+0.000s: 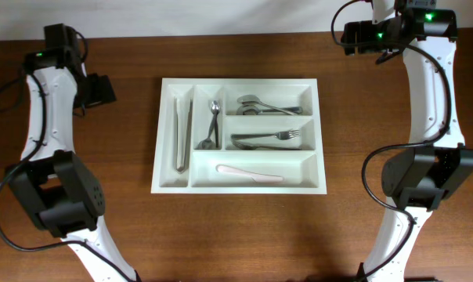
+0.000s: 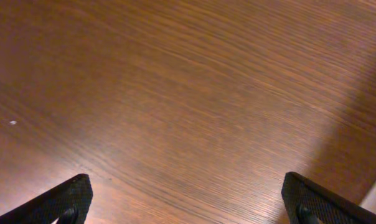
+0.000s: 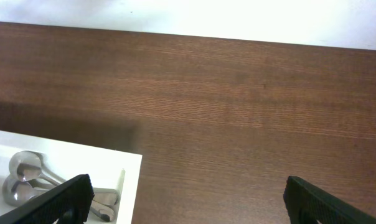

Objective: Pack container

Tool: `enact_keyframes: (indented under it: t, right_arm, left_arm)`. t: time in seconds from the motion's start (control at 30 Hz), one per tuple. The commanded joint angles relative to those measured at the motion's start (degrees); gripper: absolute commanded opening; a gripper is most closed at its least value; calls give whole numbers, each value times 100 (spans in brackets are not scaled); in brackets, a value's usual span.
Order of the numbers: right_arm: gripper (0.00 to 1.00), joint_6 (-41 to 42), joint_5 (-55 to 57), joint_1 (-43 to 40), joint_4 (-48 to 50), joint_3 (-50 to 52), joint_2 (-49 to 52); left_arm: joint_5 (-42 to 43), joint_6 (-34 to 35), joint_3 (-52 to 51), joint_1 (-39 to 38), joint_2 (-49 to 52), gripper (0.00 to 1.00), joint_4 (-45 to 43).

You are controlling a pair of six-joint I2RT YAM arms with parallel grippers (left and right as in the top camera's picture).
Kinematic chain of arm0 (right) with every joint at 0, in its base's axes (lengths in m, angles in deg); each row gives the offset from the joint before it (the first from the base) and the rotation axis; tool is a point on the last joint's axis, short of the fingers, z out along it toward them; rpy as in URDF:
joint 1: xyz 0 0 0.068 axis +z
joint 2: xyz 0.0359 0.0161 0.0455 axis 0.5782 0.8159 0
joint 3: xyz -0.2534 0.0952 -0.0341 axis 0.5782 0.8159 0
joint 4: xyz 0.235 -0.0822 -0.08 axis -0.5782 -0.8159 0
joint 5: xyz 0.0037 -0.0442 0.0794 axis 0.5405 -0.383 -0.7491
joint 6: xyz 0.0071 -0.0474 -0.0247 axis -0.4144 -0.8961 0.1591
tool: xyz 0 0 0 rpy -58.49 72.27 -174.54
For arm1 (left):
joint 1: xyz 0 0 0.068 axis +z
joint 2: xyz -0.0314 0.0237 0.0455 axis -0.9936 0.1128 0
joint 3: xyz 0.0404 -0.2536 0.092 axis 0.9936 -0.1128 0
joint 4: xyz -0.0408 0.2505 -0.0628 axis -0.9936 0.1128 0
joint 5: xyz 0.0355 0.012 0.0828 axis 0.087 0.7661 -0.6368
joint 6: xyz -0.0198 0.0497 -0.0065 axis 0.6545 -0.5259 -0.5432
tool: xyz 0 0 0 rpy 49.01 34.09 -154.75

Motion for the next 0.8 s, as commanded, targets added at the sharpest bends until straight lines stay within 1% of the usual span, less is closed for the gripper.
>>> enact_keyframes:
  t: [0.0, 0.47, 0.57, 0.63, 0.77]
  right_arm:
    - [99, 68, 13, 26, 11, -24, -31]
    - [99, 68, 13, 20, 0, -24, -31]
    - [99, 68, 13, 72, -4, -24, -459]
    - [99, 68, 13, 160, -2, -24, -931]
    - [99, 68, 13, 507, 4, -24, -2197]
  left_arm:
    - [-81, -70, 96, 90, -9, 99, 20]
    - [-81, -70, 96, 103, -7, 99, 20]
    - [-81, -70, 96, 103, -9, 99, 20]
    - [-81, -70, 96, 103, -9, 99, 20]
    - [-81, -70, 96, 103, -9, 99, 20]
